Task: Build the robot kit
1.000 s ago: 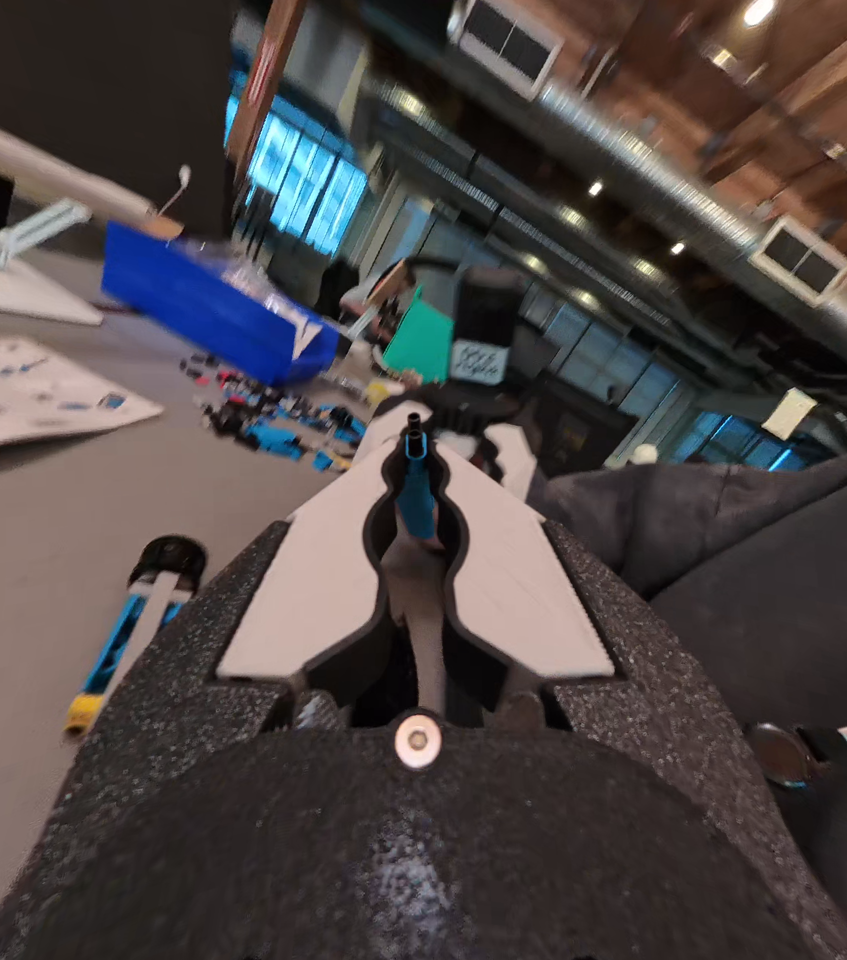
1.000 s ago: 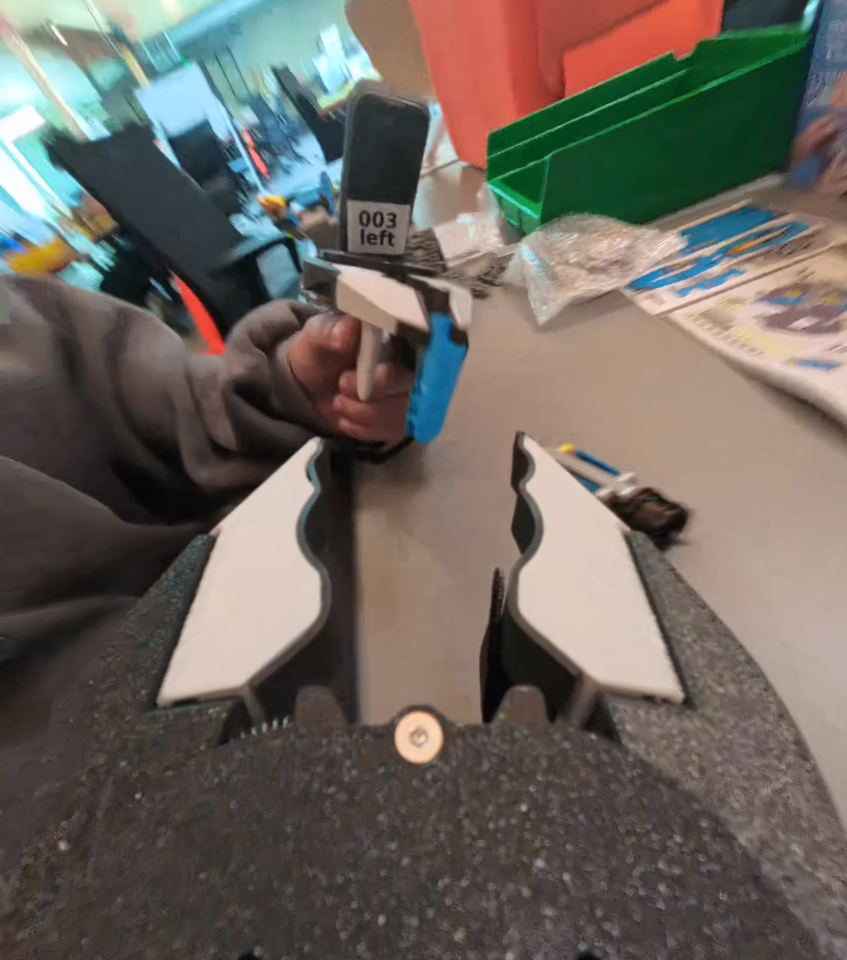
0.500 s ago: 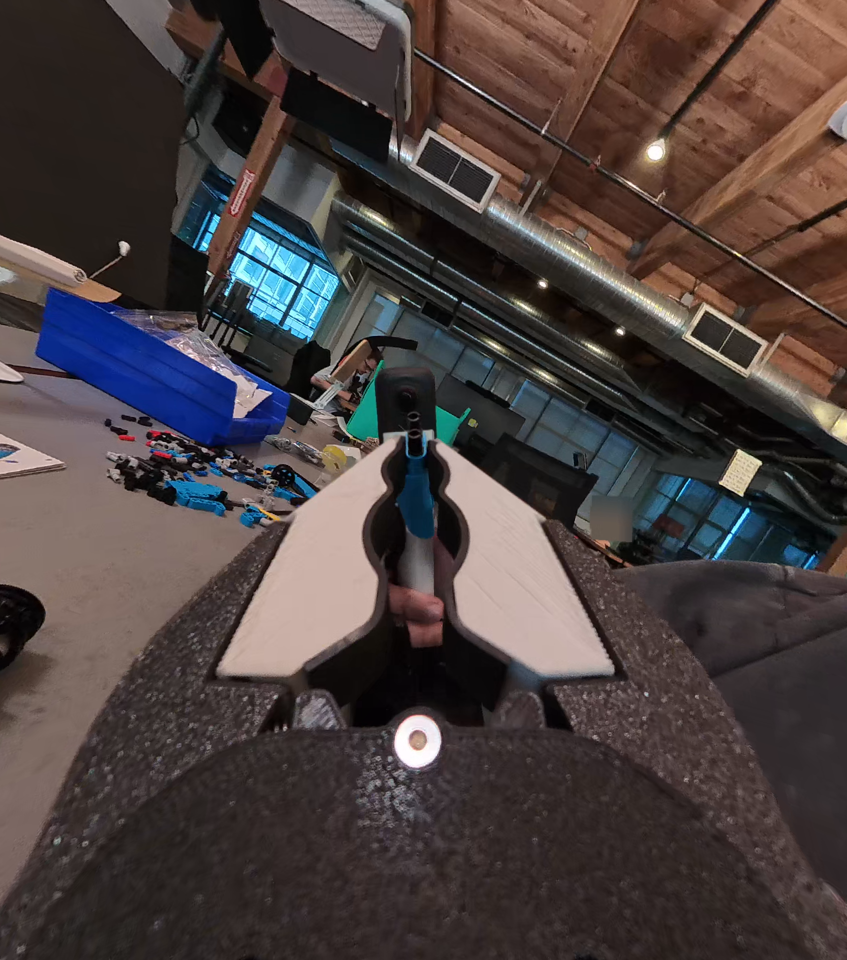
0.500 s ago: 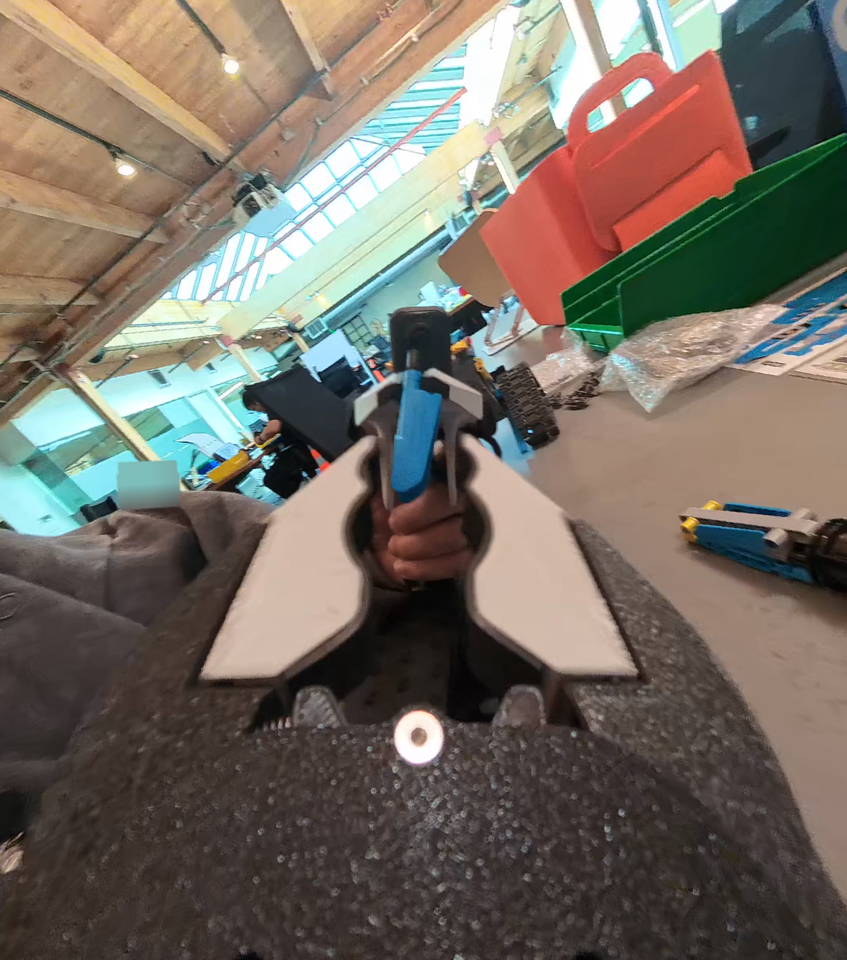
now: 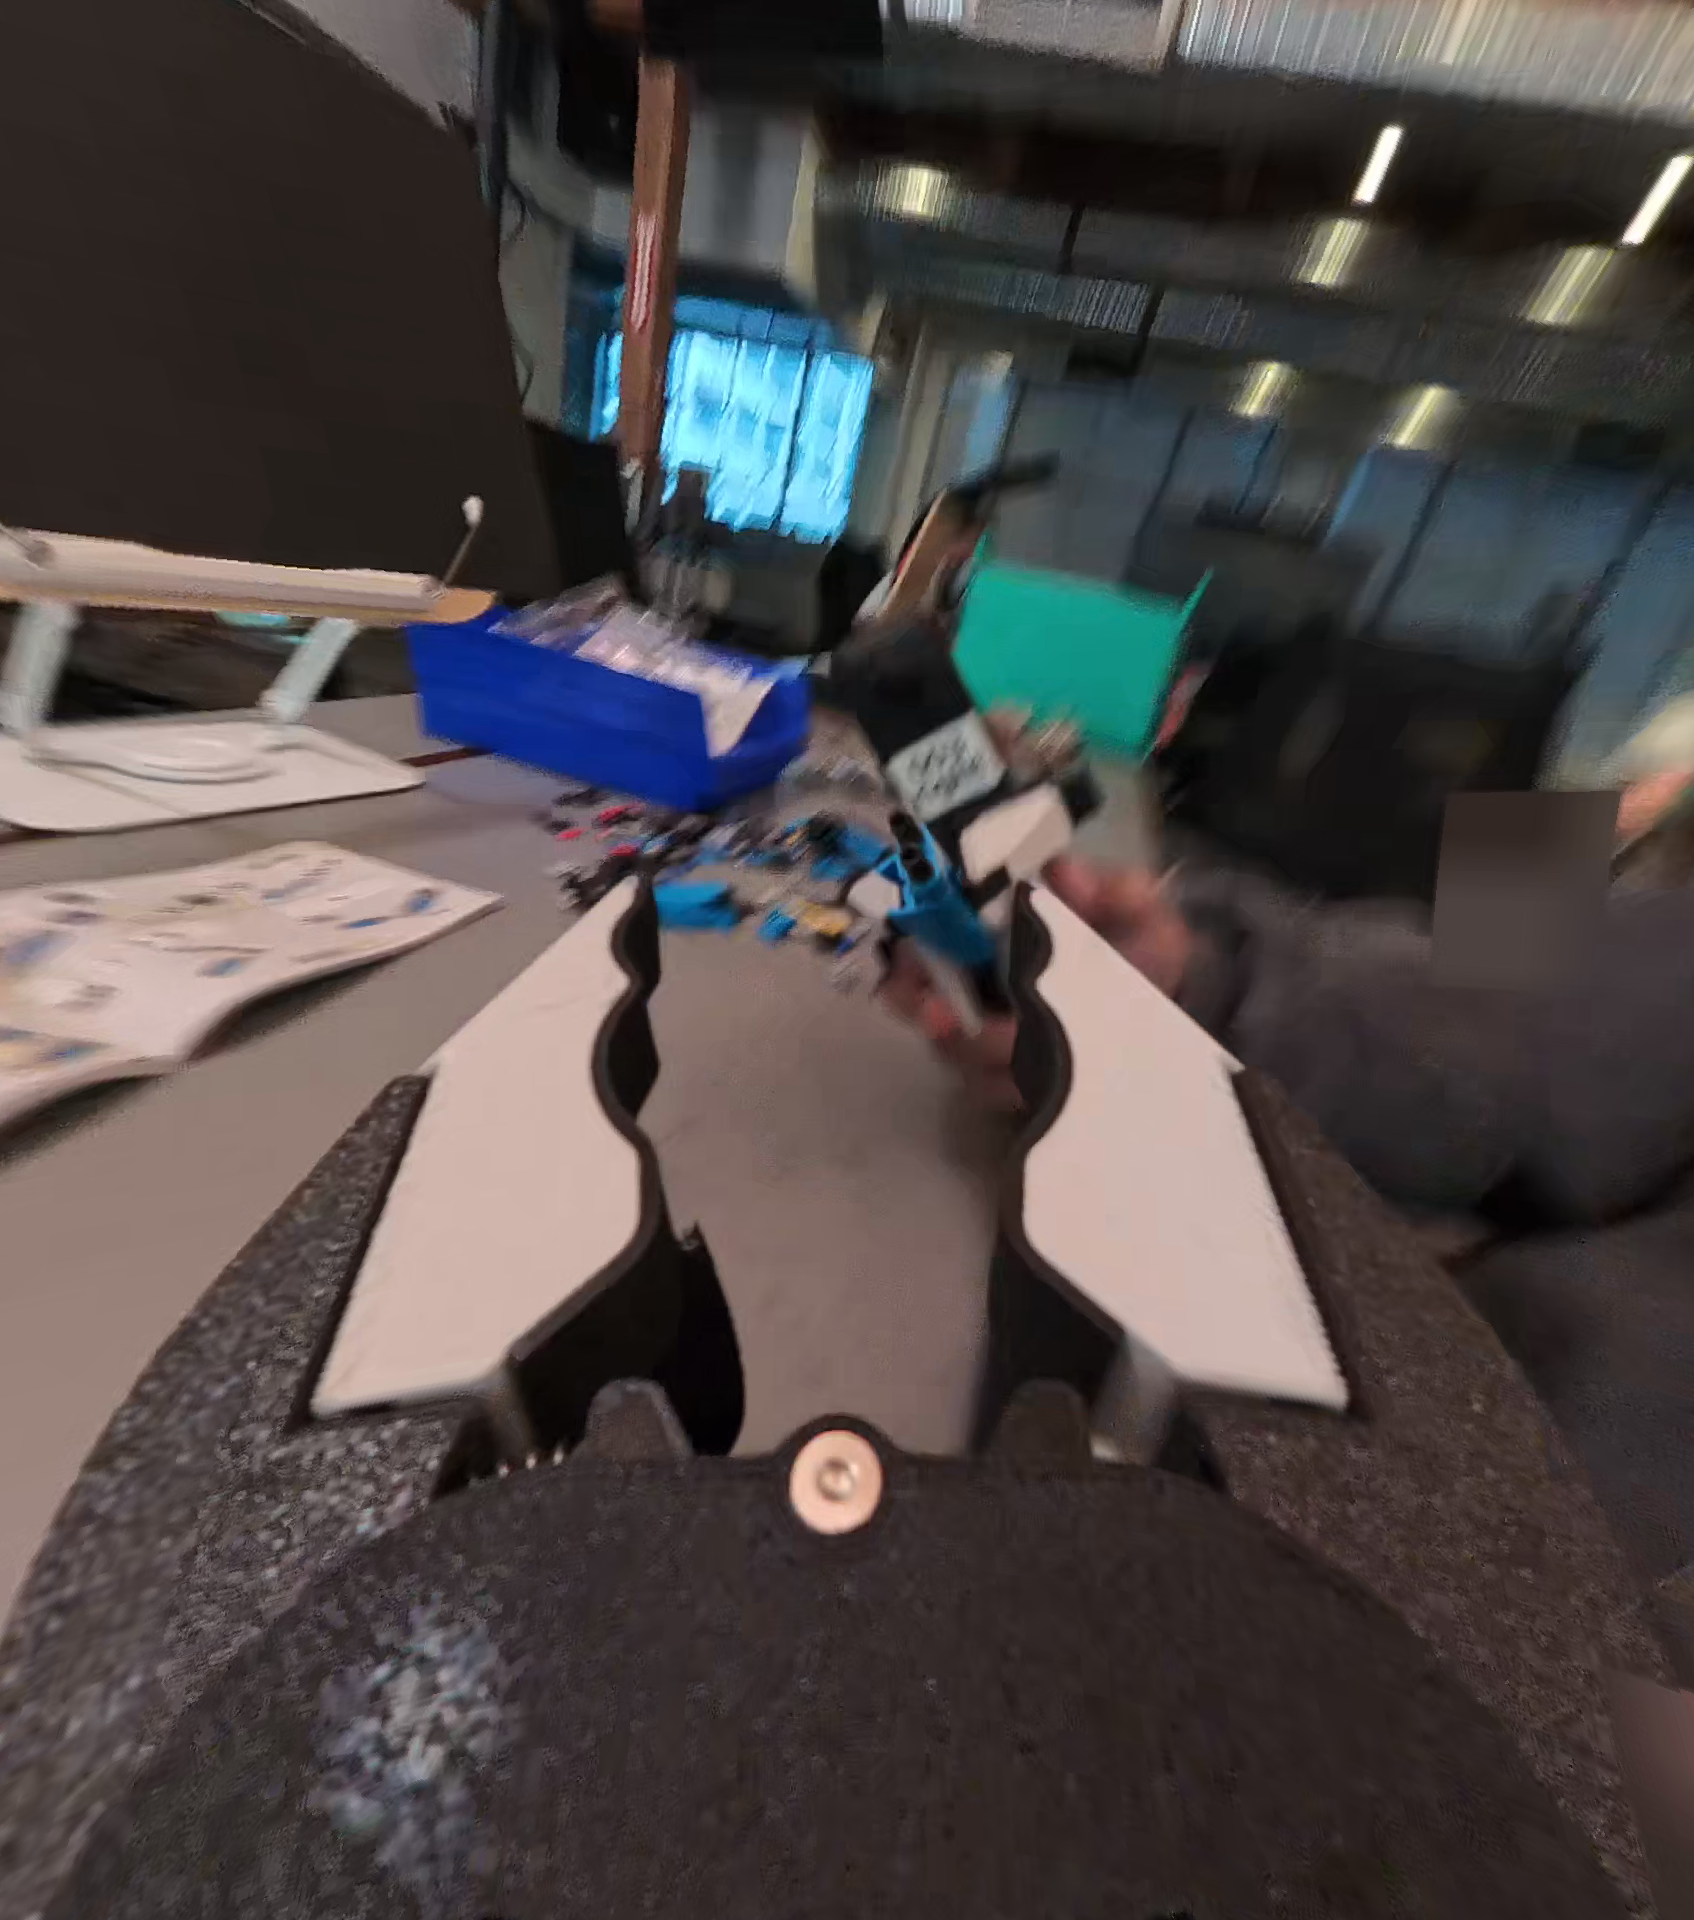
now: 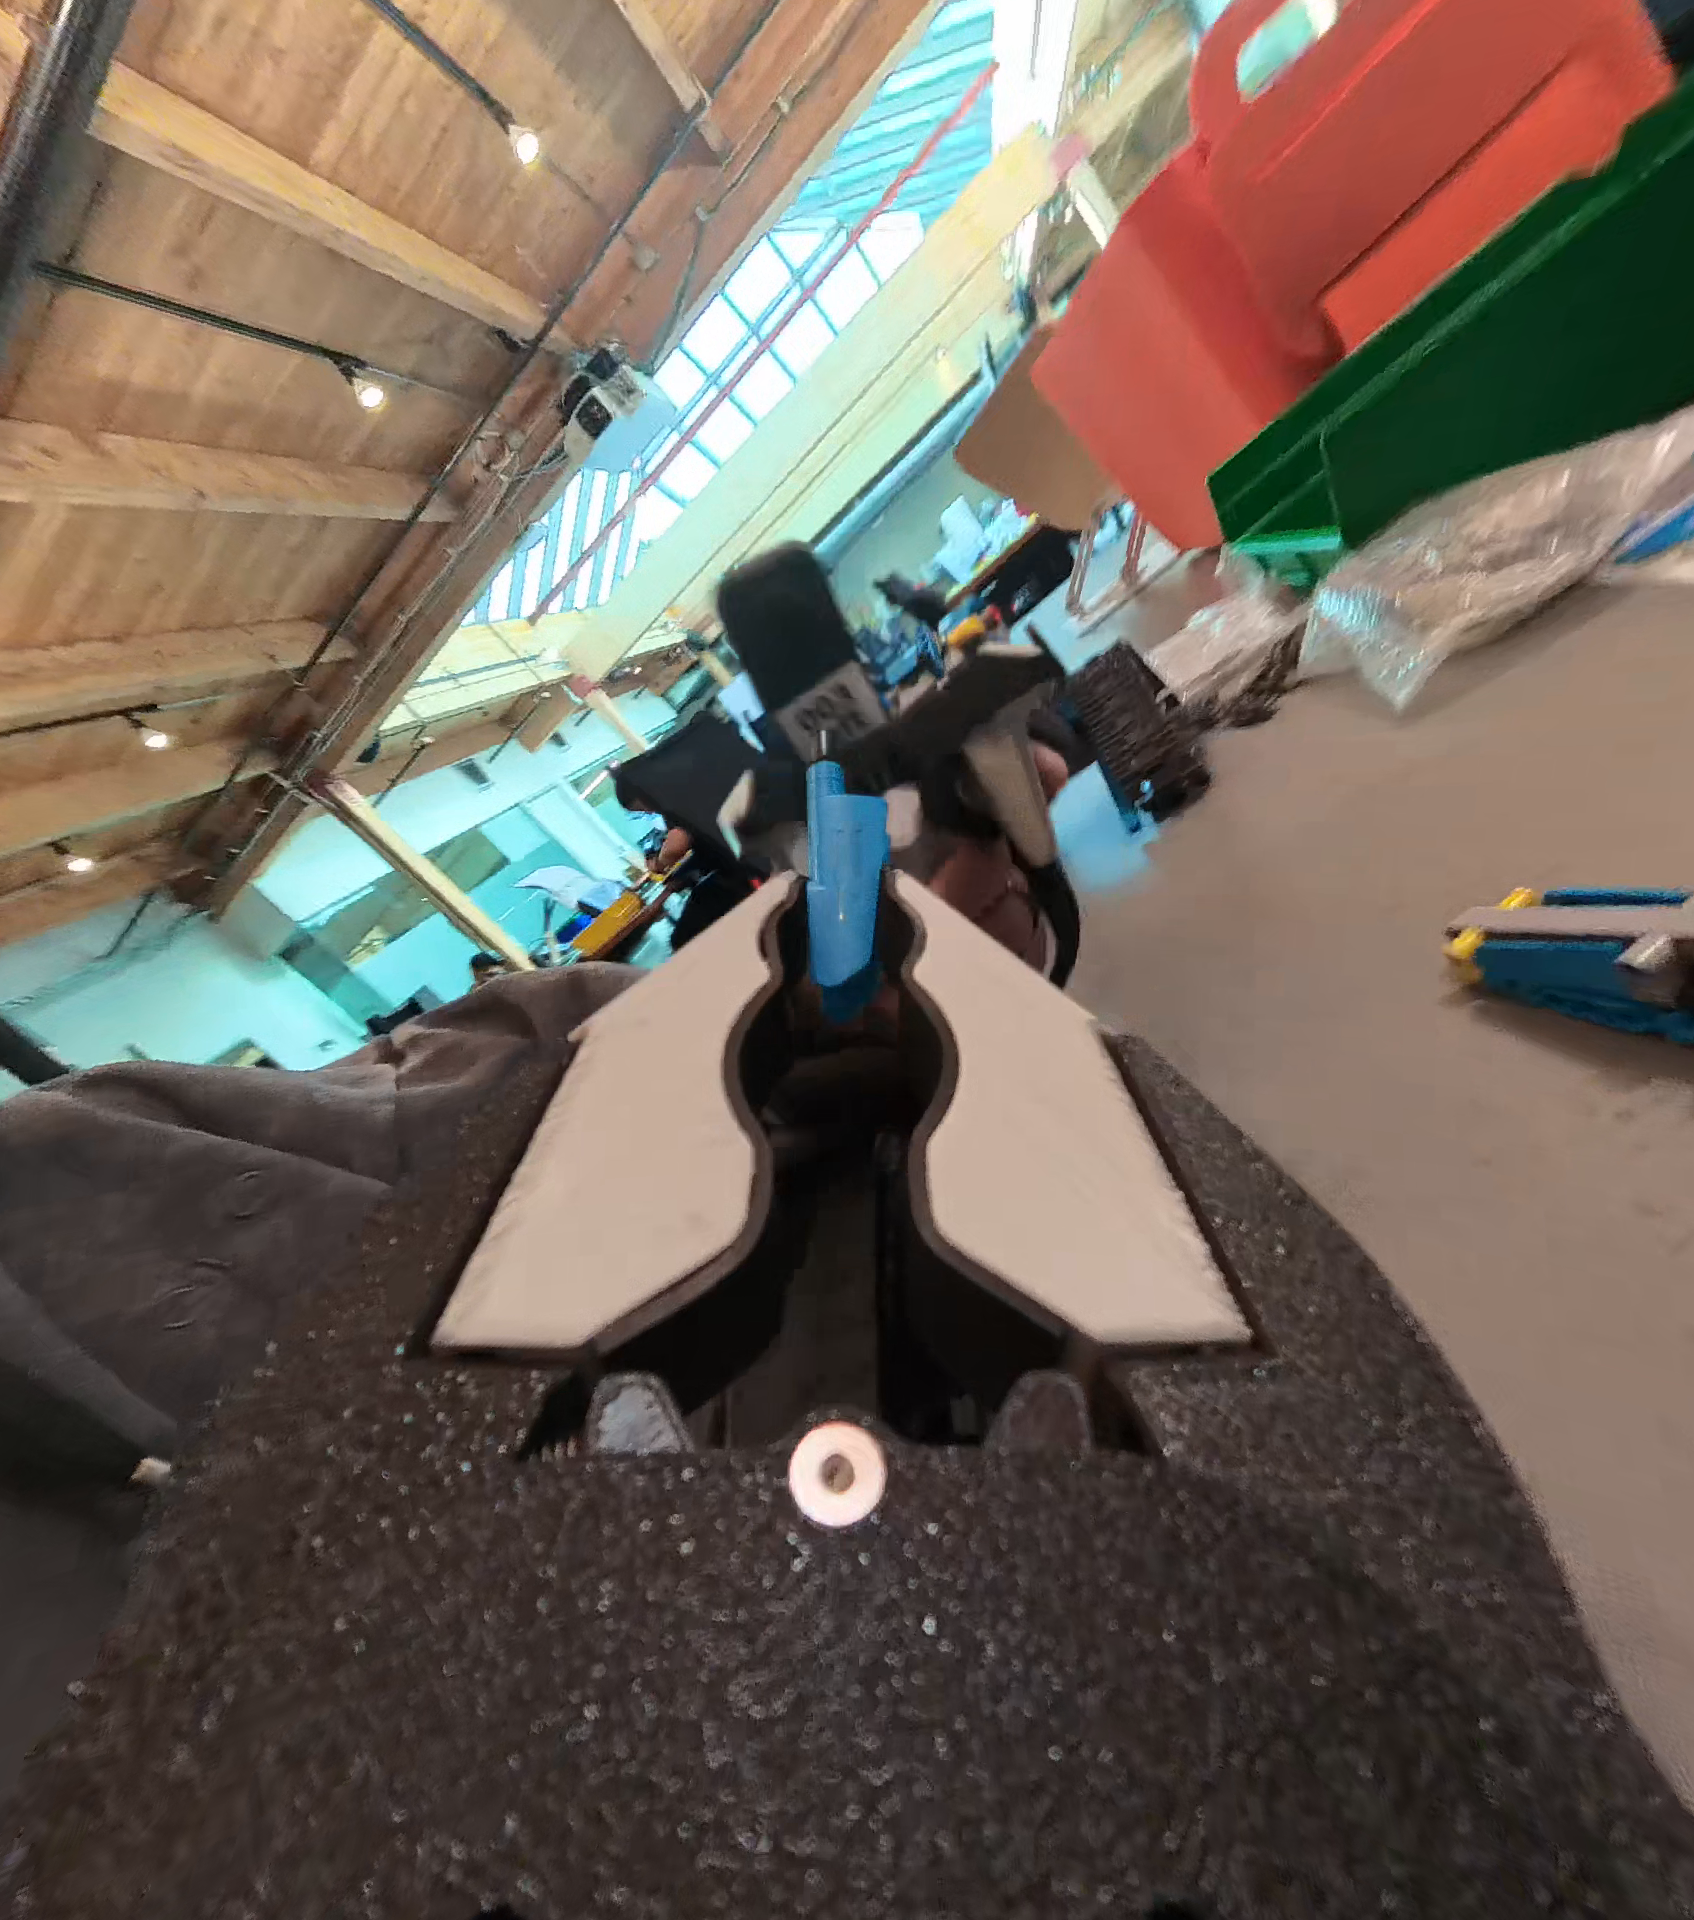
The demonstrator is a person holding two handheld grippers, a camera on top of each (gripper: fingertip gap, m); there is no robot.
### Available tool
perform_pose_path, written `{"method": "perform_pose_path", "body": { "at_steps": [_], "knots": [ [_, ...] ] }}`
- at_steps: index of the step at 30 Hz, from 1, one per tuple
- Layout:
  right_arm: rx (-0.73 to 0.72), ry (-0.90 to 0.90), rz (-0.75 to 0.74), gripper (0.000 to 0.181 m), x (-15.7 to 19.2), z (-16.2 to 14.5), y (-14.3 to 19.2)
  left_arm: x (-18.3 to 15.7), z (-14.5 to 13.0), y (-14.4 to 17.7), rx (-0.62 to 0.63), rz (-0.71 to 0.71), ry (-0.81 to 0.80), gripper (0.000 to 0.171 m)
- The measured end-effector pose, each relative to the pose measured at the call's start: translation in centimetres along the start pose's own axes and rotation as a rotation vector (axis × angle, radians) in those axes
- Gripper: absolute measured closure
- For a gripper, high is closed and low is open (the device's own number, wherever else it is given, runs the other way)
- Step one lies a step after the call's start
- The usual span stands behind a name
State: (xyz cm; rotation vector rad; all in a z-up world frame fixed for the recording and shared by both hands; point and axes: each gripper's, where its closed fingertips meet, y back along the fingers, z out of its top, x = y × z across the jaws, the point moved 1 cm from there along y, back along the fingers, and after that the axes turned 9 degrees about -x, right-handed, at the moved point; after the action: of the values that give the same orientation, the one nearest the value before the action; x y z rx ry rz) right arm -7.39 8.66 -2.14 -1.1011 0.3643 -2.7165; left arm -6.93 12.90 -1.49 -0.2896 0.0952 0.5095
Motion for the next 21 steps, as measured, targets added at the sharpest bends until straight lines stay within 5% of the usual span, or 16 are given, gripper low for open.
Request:
{"method": "perform_pose_path", "body": {
  "at_steps": [5,9,13,21],
  "knots": [
    [0.114,-0.027,-0.127,0.169,-2.8,-1.6,-0.3,1.8,-4.2,0.8,0.356,0.256,-0.813,0.11],
    [0.215,-0.027,-0.202,0.169,-4.3,-3.2,-0.6,1.5,-5.9,0.4,0.466,0.294,-1.219,0.112],
    [0.296,0.037,-0.218,0.169,-4.5,-4.4,-0.9,1.5,-6.6,0.5,0.519,0.281,-1.36,0.13],
    [0.357,0.109,-0.283,0.17,-5.2,-5.3,-0.9,1.4,-8.5,0.4,0.608,0.213,-1.363,0.154]
  ]
}}
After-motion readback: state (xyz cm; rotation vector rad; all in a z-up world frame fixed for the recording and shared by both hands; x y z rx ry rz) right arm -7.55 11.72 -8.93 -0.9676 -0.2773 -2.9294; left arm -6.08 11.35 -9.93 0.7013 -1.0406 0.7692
